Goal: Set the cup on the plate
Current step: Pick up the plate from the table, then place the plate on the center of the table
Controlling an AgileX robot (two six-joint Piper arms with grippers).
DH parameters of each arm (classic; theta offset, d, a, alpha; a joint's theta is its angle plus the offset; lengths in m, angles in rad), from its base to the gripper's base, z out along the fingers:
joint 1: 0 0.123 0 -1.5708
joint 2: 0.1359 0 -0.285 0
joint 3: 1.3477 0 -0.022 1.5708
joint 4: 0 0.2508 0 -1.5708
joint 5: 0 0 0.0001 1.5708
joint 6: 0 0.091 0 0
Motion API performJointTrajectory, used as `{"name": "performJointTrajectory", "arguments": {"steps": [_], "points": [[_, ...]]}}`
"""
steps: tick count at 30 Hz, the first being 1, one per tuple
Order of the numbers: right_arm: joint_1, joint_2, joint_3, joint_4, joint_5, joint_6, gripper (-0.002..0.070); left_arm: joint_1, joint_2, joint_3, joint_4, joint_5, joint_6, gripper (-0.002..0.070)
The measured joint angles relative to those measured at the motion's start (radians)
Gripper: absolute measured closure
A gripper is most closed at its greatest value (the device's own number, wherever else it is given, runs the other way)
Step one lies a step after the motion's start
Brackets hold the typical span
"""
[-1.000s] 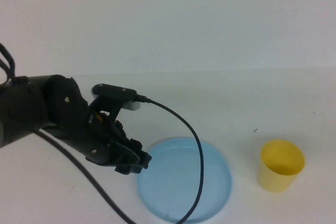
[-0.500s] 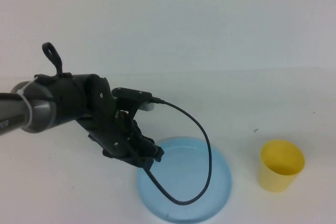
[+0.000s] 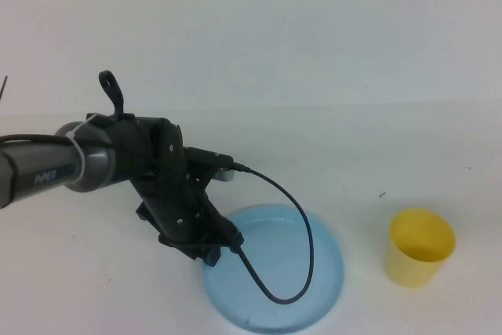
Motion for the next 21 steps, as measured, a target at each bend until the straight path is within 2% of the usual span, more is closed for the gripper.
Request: {"name": "performJointTrajectory", "arguments": {"steps": [2,7,13,17,21], "points": [[0.000,0.000,0.000,0.000,-0.007,-0.001,0.0241,0.000,0.003,0.001,0.011,-0.007,0.000,0.0666],[0.000,0.000,0.000,0.000,-0.015,-0.002,0.0241,0.000,0.003,-0.021,0.018,-0.004,0.010,0.0673],[0.000,0.000,0.000,0.002,-0.024,-0.002,0.0241,0.000,0.000,-0.145,-0.047,0.096,0.058,0.0673],[0.000,0.000,0.000,0.001,-0.029,-0.002,0.0241,-0.027,0.000,-0.235,-0.085,0.147,0.097,0.0673],[0.000,0.000,0.000,0.001,-0.031,-0.002,0.0241,-0.068,0.009,-0.256,-0.060,0.114,0.091,0.0673]]}}
